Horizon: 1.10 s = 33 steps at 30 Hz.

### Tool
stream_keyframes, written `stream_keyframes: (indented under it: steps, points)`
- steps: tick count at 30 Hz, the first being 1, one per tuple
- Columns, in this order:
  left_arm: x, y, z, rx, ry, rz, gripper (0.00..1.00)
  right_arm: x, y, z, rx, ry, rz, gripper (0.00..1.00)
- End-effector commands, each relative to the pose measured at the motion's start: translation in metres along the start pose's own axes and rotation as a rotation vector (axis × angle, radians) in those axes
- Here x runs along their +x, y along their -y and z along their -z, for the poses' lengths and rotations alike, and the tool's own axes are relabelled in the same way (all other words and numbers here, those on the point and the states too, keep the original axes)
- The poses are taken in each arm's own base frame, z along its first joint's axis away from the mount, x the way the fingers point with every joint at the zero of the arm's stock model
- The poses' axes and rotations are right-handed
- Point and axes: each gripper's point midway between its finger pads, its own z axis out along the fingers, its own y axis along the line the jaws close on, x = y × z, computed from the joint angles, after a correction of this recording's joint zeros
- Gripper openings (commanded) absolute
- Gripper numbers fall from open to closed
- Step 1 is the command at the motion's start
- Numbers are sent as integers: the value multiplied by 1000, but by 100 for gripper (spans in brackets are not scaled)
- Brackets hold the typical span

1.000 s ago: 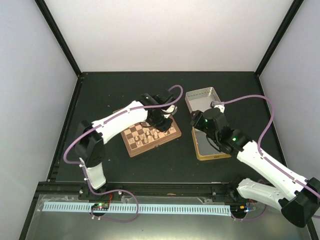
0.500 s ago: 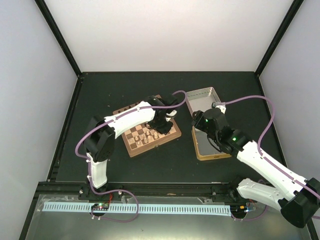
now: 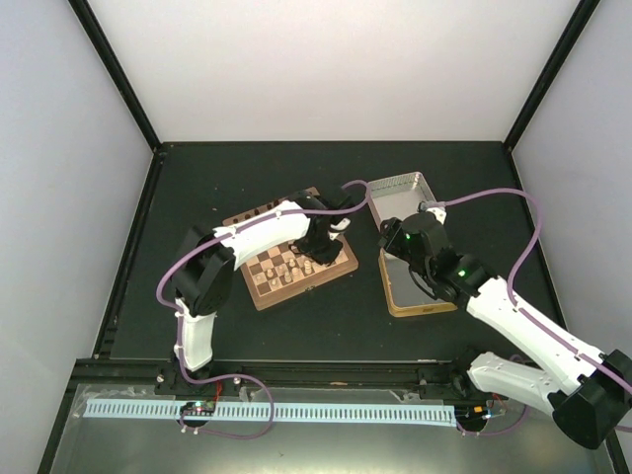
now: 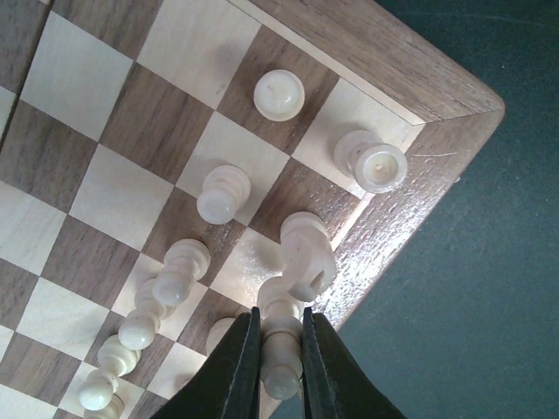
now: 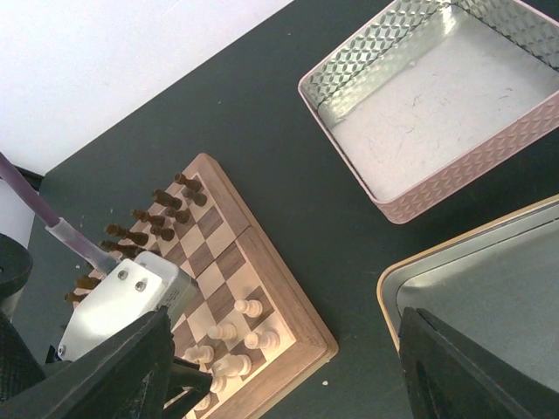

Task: Set up the chess pieces on the board
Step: Place the chess piece on the chessboard.

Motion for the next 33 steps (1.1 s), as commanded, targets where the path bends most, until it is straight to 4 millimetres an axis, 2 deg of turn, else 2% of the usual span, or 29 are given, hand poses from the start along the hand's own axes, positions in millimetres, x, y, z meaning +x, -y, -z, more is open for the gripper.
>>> stream_keyframes:
  steps: [1, 9, 20, 33]
  points:
    - [-6, -7, -9, -22, 7, 9, 8, -1, 2, -4, 6, 6, -13, 72]
    - [-2, -10, -14, -21, -8, 15, 9, 0, 1, -6, 4, -3, -16, 72]
    - [3, -9, -16, -15, -24, 7, 18, 1, 1, -9, 4, -9, -20, 72]
    - [1, -9, -5, -9, -3, 7, 22, 2, 0, -9, -1, -16, -23, 72]
